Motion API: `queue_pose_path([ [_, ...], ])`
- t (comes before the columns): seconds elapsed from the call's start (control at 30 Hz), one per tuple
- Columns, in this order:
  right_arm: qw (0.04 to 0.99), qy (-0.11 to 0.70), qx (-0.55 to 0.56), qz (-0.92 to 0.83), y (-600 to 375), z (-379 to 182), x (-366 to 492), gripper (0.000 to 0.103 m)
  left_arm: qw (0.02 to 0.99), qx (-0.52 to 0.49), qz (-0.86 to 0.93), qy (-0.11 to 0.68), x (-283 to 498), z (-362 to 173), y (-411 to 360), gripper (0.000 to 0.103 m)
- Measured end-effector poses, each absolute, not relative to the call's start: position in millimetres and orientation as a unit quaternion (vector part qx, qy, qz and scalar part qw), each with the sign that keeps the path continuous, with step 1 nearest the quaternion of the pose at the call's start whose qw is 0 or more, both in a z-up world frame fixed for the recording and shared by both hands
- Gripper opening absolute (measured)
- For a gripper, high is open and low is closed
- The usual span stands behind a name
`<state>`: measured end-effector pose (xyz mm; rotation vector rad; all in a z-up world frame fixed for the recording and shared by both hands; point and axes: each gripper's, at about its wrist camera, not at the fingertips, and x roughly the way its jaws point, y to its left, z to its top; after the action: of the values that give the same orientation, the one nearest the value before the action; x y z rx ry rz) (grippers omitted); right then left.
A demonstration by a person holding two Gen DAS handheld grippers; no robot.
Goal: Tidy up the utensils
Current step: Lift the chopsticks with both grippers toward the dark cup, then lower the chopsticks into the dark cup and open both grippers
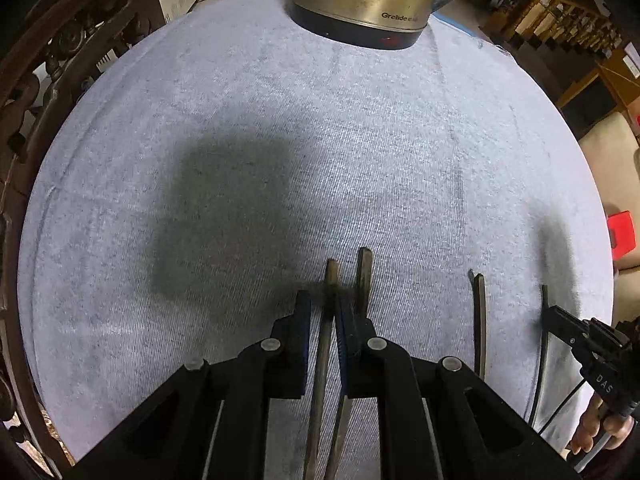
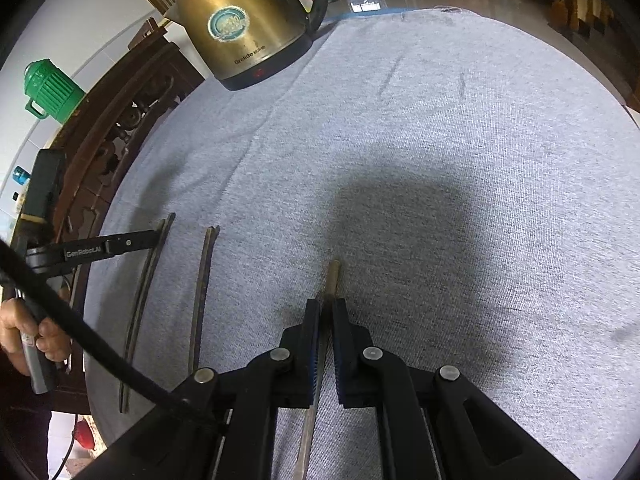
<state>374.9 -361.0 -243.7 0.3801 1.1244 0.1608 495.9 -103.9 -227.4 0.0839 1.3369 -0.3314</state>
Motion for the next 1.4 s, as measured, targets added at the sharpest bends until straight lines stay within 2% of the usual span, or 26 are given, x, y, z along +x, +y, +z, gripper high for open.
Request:
queue_pose_path([
  [0.1, 0.824, 0.53, 0.185, 0.075, -361, -244, 375, 0.008, 0.775, 0.048, -0.157, 0.61, 495, -231, -118, 0.026],
  [0.23, 0.82, 0.538, 0.184, 0.064, -359, -242, 379, 0.007, 0.784, 0.071, -0.15, 0.598, 490, -226, -126, 0.028],
  [0.27, 0.82, 0.54, 0.181, 0.061, -358, -242, 380, 0.007, 0.786, 0.07, -0.146, 0.597, 490, -225, -126, 0.027],
  [0.33, 0.816, 0.548, 0.173, 0.053, -355, -241, 385, 0.007, 0.79, 0.072, -0.136, 0.594, 491, -224, -126, 0.015],
  [0.5, 0.808, 0.572, 0.14, 0.021, -343, -237, 403, 0.008, 0.795, 0.063, -0.137, 0.588, 496, -226, -120, 0.005],
  [0.63, 0.814, 0.577, 0.058, 0.003, -320, -234, 406, 0.006, 0.798, 0.054, -0.142, 0.584, 495, -226, -116, 0.005],
  [0.73, 0.818, 0.574, 0.048, 0.002, -316, -232, 403, 0.006, 0.798, 0.04, -0.146, 0.584, 487, -225, -105, 0.005],
  [0.97, 0.853, 0.514, 0.092, 0.006, -338, -203, 364, 0.006, 0.83, 0.002, -0.161, 0.534, 450, -186, -70, 0.005],
  [1.4, 0.93, 0.342, 0.138, -0.016, -340, -109, 239, 0.006, 0.918, -0.025, -0.204, 0.338, 293, -55, -30, 0.005],
])
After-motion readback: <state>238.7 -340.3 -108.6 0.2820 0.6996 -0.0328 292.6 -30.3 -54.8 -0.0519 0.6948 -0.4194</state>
